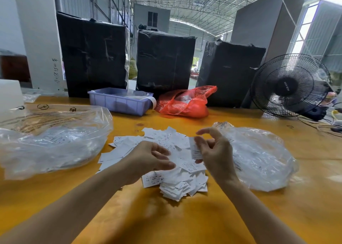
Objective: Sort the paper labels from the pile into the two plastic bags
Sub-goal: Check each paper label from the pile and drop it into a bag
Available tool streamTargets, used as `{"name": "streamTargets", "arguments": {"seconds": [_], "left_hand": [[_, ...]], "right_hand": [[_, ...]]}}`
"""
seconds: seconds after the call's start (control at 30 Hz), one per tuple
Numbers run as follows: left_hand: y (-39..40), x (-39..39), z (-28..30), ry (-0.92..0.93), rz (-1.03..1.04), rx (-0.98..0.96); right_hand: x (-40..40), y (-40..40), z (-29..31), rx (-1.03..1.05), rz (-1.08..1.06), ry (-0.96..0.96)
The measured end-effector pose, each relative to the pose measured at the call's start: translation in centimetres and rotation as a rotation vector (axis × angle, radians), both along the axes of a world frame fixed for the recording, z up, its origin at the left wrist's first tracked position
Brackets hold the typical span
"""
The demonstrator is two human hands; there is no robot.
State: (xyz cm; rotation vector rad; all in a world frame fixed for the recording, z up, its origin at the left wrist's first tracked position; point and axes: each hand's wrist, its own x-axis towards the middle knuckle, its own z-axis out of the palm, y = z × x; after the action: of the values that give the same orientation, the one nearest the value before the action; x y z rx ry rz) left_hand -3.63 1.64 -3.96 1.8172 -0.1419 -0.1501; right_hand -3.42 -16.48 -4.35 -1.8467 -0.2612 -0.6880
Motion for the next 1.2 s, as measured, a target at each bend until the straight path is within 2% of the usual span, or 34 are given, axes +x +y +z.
{"name": "streamTargets", "arguments": {"seconds": [0.13,0.27,0.37,0.53,0.7,0.9,0.97,1.07,1.13,1.2], "left_hand": [[0.6,0.0,0.5,-0.039,-0.029,0.035],[0.7,-0.3,1.1,-0.081,-0.073,0.111],[0.7,-0.4,1.3,-0.128,-0.081,0.186],[0.8,0.1,1.1,-0.097,-0.007,0.098],[0.9,-0.2,1.3,0.057,-0.124,-0.080],[0.6,-0.3,1.1,0.081,-0.092,-0.087],[0.5,0.0,1.0,0.035,0.035,-0.178],[0.5,0.4,0.8,0.016,0.213,-0.405],[0.3,0.4,0.7,0.036,0.244,-0.519],[0.1,0.3,0.7,0.025,0.235,-0.507]], "right_hand": [[0.2,0.0,0.0,-0.246,-0.031,0.075],[-0.6,1.3,-0.1,-0.164,0.337,0.329],[-1.1,1.7,-0.2,-0.203,0.439,0.363],[-0.7,1.4,-0.3,0.138,0.480,0.391],[-1.1,1.5,0.4,0.312,0.531,0.373],[-1.1,1.6,0.5,0.496,0.457,0.450],[-0.9,1.5,0.4,0.469,0.417,0.492],[-0.9,1.5,0.2,0.283,0.434,0.575],[-1.2,1.7,-0.1,0.141,0.506,0.610],[-1.4,2.0,-0.2,0.073,0.566,0.607]]}}
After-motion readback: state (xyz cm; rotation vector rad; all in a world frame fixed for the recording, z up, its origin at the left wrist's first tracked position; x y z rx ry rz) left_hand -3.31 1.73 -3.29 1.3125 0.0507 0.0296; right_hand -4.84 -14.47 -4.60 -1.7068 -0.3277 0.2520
